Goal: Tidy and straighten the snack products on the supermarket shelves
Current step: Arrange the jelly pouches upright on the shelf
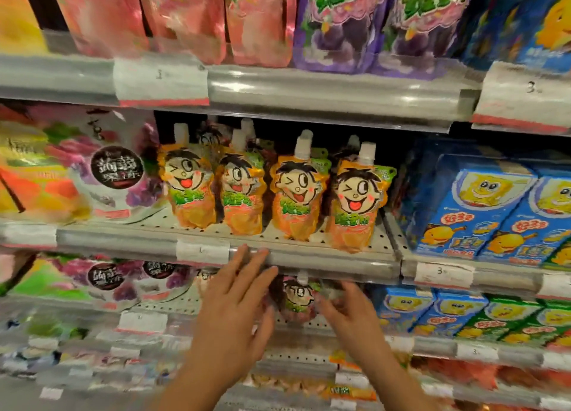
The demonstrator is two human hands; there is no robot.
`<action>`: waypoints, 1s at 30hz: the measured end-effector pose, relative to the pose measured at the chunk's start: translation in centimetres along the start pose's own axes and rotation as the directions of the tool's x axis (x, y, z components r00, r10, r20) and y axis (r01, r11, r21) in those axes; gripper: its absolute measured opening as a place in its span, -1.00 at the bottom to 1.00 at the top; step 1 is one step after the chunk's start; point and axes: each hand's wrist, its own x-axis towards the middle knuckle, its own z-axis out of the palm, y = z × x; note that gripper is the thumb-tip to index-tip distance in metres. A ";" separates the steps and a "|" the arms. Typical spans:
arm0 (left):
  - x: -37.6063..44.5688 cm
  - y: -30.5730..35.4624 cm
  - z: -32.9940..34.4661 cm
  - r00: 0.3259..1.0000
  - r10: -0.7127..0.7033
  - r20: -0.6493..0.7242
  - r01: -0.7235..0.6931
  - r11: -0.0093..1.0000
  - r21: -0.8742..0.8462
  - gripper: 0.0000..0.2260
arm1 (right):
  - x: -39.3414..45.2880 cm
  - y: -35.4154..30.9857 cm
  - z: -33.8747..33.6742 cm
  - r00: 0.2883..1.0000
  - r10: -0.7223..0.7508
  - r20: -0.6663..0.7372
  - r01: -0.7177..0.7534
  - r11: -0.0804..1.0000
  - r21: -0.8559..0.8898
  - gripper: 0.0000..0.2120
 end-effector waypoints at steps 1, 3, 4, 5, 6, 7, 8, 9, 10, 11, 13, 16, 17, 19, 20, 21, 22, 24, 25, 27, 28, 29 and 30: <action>0.1 -0.3 0.0 1.000 0.010 0.004 -0.010 1.000 -0.014 -0.54 | 0.7 -0.1 0.8 1.000 0.017 -0.008 -0.017 0.999 -0.034 -0.75; 0.2 -1.0 0.1 1.000 0.028 0.010 -0.028 0.999 -0.041 -0.55 | 1.7 0.6 2.4 0.999 0.029 -0.025 -0.032 0.992 -0.120 -0.78; 0.2 -1.4 0.2 0.999 0.038 0.008 -0.038 0.998 -0.054 -0.55 | 1.7 0.9 3.0 0.999 0.034 -0.032 -0.038 0.989 -0.140 -0.81; 0.2 -1.8 0.4 0.999 0.049 0.001 -0.048 0.997 -0.068 -0.56 | 1.5 1.0 3.6 0.998 0.043 -0.043 -0.049 0.987 -0.151 -0.86; 0.2 -2.0 0.4 0.999 0.053 -0.012 -0.054 0.995 -0.087 -0.57 | 1.0 0.8 4.0 0.997 0.050 -0.054 -0.058 0.986 -0.158 -0.91; 0.2 -2.1 0.4 0.999 0.044 -0.029 -0.047 0.993 -0.112 -0.58 | 0.3 0.6 4.3 0.996 0.050 -0.072 -0.060 0.985 -0.159 -0.91; 0.4 -2.2 0.4 0.999 0.022 -0.046 -0.028 0.990 -0.136 -0.59 | -0.3 0.6 4.5 0.995 0.042 -0.095 -0.058 0.983 -0.175 -0.85; 0.6 -2.1 0.4 0.998 -0.004 -0.057 -0.004 0.989 -0.151 -0.60 | -0.9 0.7 4.7 0.993 0.034 -0.111 -0.055 0.980 -0.192 -0.79; 0.8 -2.0 0.5 0.998 -0.026 -0.058 0.016 0.987 -0.157 -0.61 | -1.3 0.6 4.6 0.993 0.031 -0.115 -0.054 0.978 -0.202 -0.78; 0.8 -1.8 0.6 0.998 -0.041 -0.054 0.031 0.986 -0.165 -0.61 | -1.7 0.8 4.6 0.993 0.038 -0.111 -0.060 0.977 -0.203 -0.82; 0.8 -1.6 0.6 0.997 -0.055 -0.054 0.043 0.980 -0.194 -0.61 | -2.3 0.9 4.1 0.993 0.033 -0.111 -0.056 0.976 -0.211 -0.89; 0.8 -1.4 0.6 0.996 -0.050 -0.073 0.033 0.977 -0.210 -0.62 | -3.3 1.0 2.8 0.992 0.023 -0.120 -0.049 0.975 -0.215 -0.88; 0.8 -1.3 0.6 0.996 -0.052 -0.077 0.035 0.977 -0.209 -0.63 | -3.7 1.0 2.3 0.992 0.019 -0.122 -0.044 0.977 -0.207 -0.87; 1.0 -0.9 0.4 0.995 -0.070 -0.070 0.054 0.977 -0.206 -0.63 | -4.4 0.8 1.0 0.994 0.006 -0.113 -0.026 0.984 -0.178 -0.76; 1.2 -0.6 0.1 0.995 -0.085 -0.057 0.073 0.978 -0.195 -0.63 | -4.8 0.5 0.2 0.995 -0.005 -0.104 -0.012 0.986 -0.164 -0.70; 1.4 -0.3 -0.3 0.994 -0.108 -0.035 0.100 0.979 -0.179 -0.61 | -5.2 0.3 -0.5 0.995 -0.020 -0.097 0.005 0.988 -0.155 -0.66; 1.7 0.2 -0.9 0.990 -0.140 -0.007 0.137 0.976 -0.169 -0.59 | -5.5 0.0 -1.3 0.995 -0.039 -0.096 0.026 0.990 -0.140 -0.64; 2.4 1.4 -2.4 0.974 -0.222 0.047 0.226 0.957 -0.179 -0.53 | -6.3 -0.7 -2.8 0.992 -0.082 -0.097 0.070 0.990 -0.121 -0.63; 2.8 2.1 -3.2 0.966 -0.251 0.055 0.257 0.949 -0.183 -0.52 | -6.7 -1.1 -3.5 0.990 -0.104 -0.095 0.092 0.988 -0.122 -0.66; 3.6 3.8 -4.7 0.961 -0.272 0.049 0.276 0.943 -0.184 -0.53 | -7.5 -1.9 -5.0 0.983 -0.157 -0.092 0.145 0.981 -0.127 -0.73; 3.9 4.6 -5.2 0.964 -0.261 0.057 0.267 0.946 -0.184 -0.53 | -7.8 -2.4 -5.8 0.979 -0.182 -0.095 0.171 0.978 -0.118 -0.76; 4.2 5.3 -5.6 0.970 -0.229 0.078 0.240 0.955 -0.176 -0.53 | -8.1 -2.9 -6.5 0.972 -0.210 -0.101 0.200 0.974 -0.106 -0.81; 4.4 5.9 -5.9 0.977 -0.183 0.106 0.199 0.967 -0.160 -0.52 | -8.3 -3.3 -7.2 0.966 -0.236 -0.102 0.227 0.969 -0.098 -0.86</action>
